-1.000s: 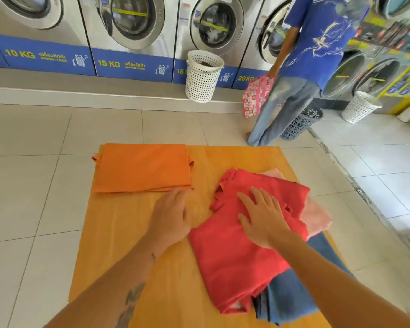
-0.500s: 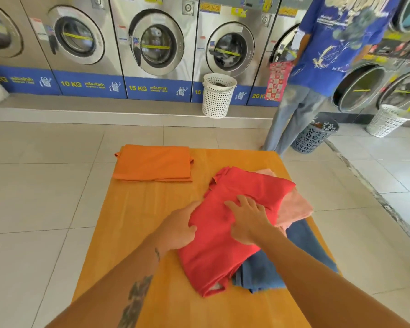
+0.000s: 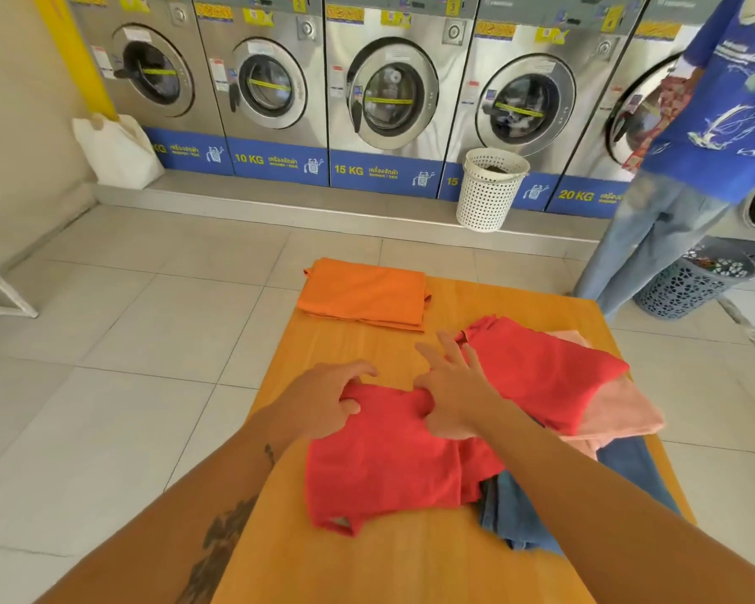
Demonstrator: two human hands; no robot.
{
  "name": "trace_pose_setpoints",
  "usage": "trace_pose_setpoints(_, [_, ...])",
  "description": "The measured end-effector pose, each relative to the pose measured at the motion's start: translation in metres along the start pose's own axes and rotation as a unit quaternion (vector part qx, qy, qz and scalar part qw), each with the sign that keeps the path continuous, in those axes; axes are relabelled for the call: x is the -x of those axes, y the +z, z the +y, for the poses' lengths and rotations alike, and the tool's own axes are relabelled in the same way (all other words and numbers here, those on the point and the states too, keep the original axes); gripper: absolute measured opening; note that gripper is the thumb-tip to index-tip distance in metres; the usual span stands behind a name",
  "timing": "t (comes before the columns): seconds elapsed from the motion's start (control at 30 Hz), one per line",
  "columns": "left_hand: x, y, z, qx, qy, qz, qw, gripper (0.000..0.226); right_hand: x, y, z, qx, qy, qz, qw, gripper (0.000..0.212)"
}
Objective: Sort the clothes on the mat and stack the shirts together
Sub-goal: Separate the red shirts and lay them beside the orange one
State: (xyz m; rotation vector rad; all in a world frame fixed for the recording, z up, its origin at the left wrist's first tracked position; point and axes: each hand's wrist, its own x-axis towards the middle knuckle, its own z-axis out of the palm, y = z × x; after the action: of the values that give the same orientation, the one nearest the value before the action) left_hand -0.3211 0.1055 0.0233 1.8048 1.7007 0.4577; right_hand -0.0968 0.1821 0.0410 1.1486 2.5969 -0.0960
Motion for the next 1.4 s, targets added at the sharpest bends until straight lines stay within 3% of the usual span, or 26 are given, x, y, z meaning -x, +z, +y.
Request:
trace_pose_setpoints(0.17, [0.006, -0.007, -0.036, 0.035, -0.032, 0.05, 0.998, 0.04, -0.005, 0.009, -0.019, -0.089, 0.011, 0.007, 0.996, 0.029])
trace_pose_setpoints(0.4, [-0.002, 0.01, -0.071, 0.074, -0.039, 0.091, 0.992, 0.04, -0.012, 0.027, -0.027, -0.212, 0.074, 0.05, 0.973, 0.039])
trace_pose_setpoints(0.53, [0.001, 0.035, -0.083, 0.099, -0.037, 0.054, 0.993, 0.055, -0.011, 0.043, -0.025, -0.323, 0.107, 0.024, 0.94, 0.062])
trace_pose_setpoints(0.6, [0.002, 0.046, -0.088, 0.109, -0.021, 0.09, 0.99, 0.054, -0.011, 0.05, -0.024, -0.338, 0.114, 0.049, 0.933, 0.069])
trace_pose_setpoints(0.77, [-0.019, 0.041, -0.093, 0.172, -0.041, 0.232, 0.956, 0.045, -0.024, 0.052, -0.02, -0.373, 0.145, 0.172, 0.9, 0.059])
trace_pose_setpoints(0.9, [-0.049, 0.025, -0.095, 0.201, -0.061, 0.243, 0.947, 0.033, -0.043, 0.052, -0.019, -0.417, 0.169, 0.218, 0.866, 0.051])
trace_pose_setpoints(1.03, [-0.08, 0.008, -0.097, 0.217, -0.069, 0.255, 0.94, 0.027, -0.071, 0.044, -0.007, -0.456, 0.215, 0.21, 0.838, 0.046])
trace_pose_setpoints(1.27, [-0.127, -0.023, -0.103, 0.205, -0.054, 0.312, 0.926, 0.026, -0.131, -0.007, 0.022, -0.387, 0.188, 0.177, 0.885, 0.042])
trace_pose_setpoints(1.4, [-0.141, -0.024, -0.116, 0.133, -0.055, 0.213, 0.966, 0.033, -0.149, -0.012, 0.019, -0.317, 0.193, 0.082, 0.925, 0.052])
